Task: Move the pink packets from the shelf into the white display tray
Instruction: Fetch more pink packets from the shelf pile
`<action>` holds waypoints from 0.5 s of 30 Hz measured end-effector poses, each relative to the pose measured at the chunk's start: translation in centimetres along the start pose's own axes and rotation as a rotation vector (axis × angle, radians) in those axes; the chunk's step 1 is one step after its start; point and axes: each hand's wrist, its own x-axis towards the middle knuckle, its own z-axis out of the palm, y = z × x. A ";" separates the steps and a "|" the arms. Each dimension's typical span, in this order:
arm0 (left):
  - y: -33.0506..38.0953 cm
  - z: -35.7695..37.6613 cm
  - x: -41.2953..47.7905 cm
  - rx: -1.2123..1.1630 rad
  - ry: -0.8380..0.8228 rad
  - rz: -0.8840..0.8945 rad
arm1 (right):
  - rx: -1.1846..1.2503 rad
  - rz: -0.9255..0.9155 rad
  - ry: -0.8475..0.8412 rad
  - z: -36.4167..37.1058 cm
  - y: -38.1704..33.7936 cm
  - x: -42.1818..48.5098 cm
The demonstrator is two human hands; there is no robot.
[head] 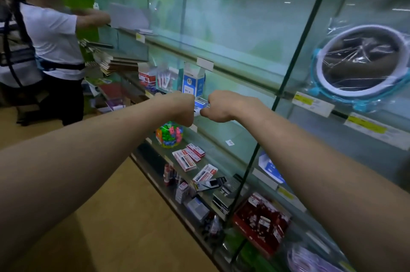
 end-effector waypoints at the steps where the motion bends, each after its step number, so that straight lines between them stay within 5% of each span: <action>1: -0.5 0.1 0.4 -0.002 -0.008 -0.008 | -0.001 -0.001 0.000 0.0 -0.3 0.8; 15: -8.1 1.2 13.2 0.038 -0.059 -0.112 | 0.049 -0.071 -0.049 0.9 -1.8 16.9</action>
